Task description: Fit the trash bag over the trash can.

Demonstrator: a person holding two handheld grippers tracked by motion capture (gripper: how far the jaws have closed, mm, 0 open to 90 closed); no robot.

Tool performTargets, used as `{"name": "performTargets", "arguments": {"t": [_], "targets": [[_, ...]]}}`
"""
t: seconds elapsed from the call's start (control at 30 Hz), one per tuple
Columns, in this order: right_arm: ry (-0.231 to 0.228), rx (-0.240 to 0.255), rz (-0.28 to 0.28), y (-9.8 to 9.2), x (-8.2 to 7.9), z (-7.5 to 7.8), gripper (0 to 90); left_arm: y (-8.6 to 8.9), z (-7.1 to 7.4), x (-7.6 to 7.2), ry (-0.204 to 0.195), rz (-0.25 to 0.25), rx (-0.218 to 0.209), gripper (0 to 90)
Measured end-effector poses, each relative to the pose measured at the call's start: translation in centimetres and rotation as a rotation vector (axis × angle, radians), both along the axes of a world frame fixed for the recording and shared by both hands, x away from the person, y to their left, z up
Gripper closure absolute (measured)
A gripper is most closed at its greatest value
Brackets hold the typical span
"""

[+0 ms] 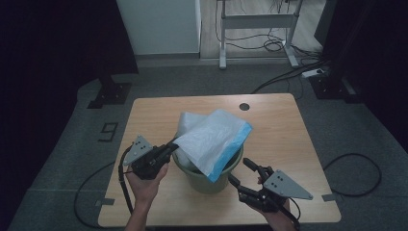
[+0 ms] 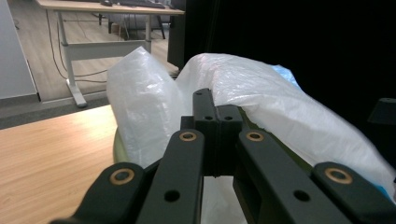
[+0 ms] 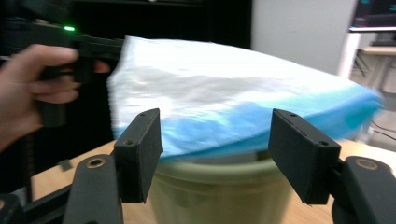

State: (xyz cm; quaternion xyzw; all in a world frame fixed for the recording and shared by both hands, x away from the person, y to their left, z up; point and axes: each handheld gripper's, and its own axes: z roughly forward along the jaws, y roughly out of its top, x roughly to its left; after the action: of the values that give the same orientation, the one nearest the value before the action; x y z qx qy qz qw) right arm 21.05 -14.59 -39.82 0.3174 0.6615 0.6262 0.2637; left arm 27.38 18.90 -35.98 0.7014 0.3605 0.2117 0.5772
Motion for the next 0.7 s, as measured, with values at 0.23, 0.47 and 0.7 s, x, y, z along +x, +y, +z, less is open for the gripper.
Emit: {"name": "performTargets", "arguments": {"t": [0.23, 0.47, 0.7], "targets": [[0.048, -0.002, -0.063, -1.6, 1.5, -0.8, 34.8, 1.0, -0.4, -0.3, 0.009, 0.012, -0.009, 90.0], [0.072, -0.003, -0.111, -2.4, 3.4, -1.0, 39.2, 2.1, -1.2, -0.2, 0.035, 0.017, -0.039, 90.0], [0.085, 0.005, -0.139, -2.8, 6.0, -0.6, 51.1, 2.8, -1.9, -0.2, 0.054, 0.013, -0.074, 89.9]]}}
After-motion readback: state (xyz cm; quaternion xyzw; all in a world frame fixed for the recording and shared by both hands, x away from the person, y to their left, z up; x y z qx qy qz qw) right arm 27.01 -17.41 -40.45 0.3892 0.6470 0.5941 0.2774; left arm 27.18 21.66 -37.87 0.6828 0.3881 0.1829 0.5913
